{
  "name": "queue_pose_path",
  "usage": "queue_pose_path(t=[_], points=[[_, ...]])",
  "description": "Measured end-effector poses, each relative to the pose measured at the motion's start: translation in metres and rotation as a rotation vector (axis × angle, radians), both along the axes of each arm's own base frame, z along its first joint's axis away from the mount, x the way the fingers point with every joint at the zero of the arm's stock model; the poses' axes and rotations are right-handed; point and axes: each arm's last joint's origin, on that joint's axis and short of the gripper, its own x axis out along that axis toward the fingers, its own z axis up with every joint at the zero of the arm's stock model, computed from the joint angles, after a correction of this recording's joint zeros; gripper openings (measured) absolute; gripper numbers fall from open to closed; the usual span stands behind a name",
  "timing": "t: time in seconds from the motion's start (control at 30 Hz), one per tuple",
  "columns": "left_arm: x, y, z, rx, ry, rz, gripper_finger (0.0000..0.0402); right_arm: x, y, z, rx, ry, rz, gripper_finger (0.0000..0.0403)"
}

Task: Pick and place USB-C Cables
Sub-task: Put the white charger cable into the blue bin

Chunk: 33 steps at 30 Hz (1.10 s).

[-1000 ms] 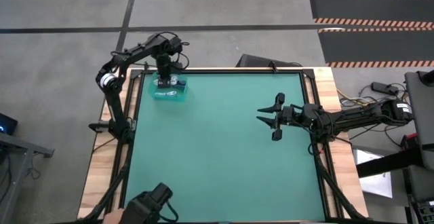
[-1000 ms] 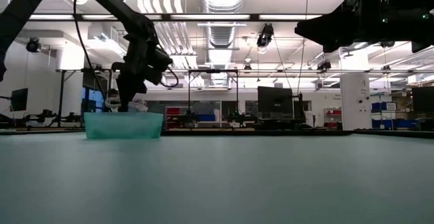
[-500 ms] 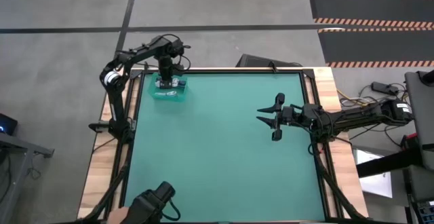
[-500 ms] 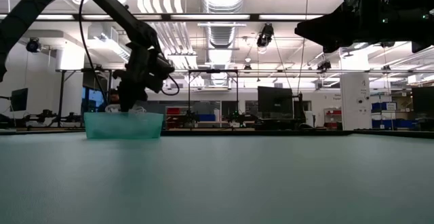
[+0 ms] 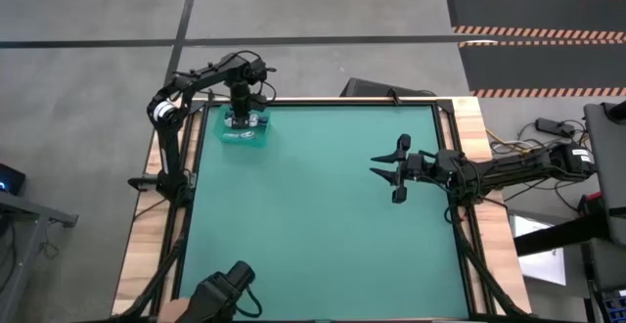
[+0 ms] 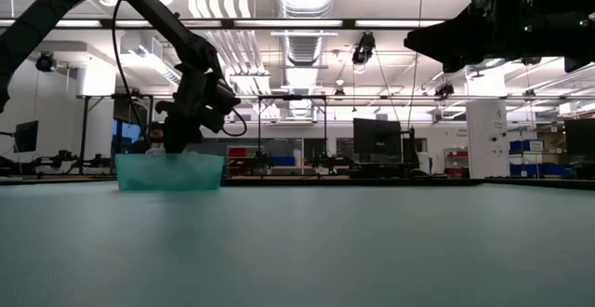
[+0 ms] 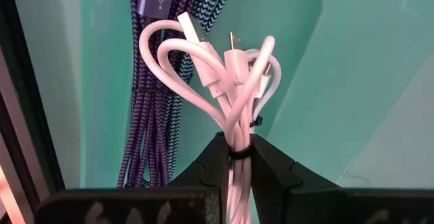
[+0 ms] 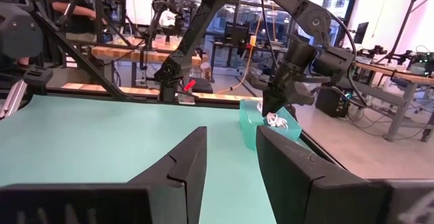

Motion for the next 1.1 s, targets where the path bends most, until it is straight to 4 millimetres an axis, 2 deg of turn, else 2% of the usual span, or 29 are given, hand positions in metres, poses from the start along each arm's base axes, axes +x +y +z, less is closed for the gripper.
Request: queue_pose_path(t=[0.4,0.77,1.1], points=[[0.0,-0.001,-0.001,-0.006,0.0,-0.019,0.0027,0.0,0.0,0.0,0.0,0.0,0.0,0.0118],[-0.003,-0.004,-0.01,-0.025,0.012,-0.024,0.0028,0.0,0.0,0.0,-0.003,0.0,0.0,0.0118],[-0.003,-0.004,-0.011,-0.021,0.007,-0.04,0.0073,0.0,0.0,0.0,-0.007,0.0,0.0,0.0118]])
